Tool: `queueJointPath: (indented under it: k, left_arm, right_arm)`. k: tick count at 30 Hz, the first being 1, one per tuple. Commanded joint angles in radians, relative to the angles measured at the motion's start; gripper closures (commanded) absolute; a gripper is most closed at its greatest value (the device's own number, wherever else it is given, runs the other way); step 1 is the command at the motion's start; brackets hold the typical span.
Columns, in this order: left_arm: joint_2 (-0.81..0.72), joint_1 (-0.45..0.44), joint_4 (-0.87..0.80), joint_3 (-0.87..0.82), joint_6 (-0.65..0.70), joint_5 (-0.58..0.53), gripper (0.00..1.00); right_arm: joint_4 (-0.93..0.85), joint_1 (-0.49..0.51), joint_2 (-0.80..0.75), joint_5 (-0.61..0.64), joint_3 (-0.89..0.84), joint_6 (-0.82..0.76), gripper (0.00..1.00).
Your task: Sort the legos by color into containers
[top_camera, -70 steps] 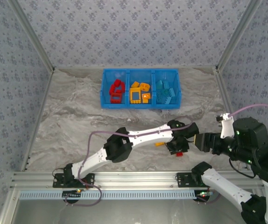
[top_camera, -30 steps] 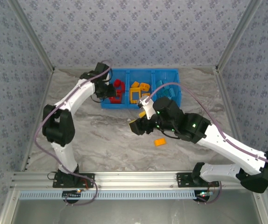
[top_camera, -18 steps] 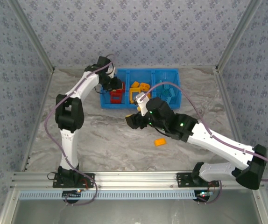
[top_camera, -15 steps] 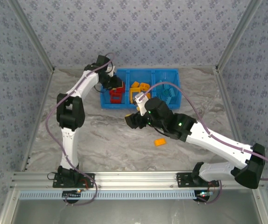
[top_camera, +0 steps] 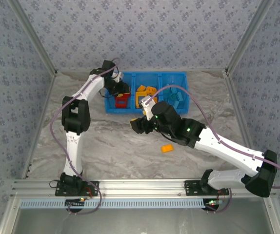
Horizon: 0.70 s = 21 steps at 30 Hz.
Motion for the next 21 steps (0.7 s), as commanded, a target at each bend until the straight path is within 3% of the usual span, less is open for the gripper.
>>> queueJointPath:
  k: [1,5,12,16,21]
  left_arm:
    - [-0.039,-0.006,0.008,-0.04,0.006,0.001,0.55]
    - [-0.103,-0.006,0.031,-0.064,0.004,-0.016,0.48]
    - [-0.219,-0.007,0.019,-0.078,-0.014,-0.073,0.49]
    - [-0.376,-0.032,0.041,-0.179,-0.026,-0.187,0.49]
    - [-0.665,-0.125,0.151,-0.407,-0.026,-0.291,0.47]
  right_arm:
    - [-0.005,-0.004,0.001,0.02,0.029,0.014,0.27]
    - [-0.019,-0.005,0.002,0.028,0.029,0.017,0.25]
    - [-0.065,-0.004,-0.021,0.085,0.014,0.044,0.26]
    - [-0.133,-0.016,-0.058,0.178,-0.034,0.114,0.26]
    - [-0.325,-0.063,-0.067,0.261,-0.085,0.316,0.27]
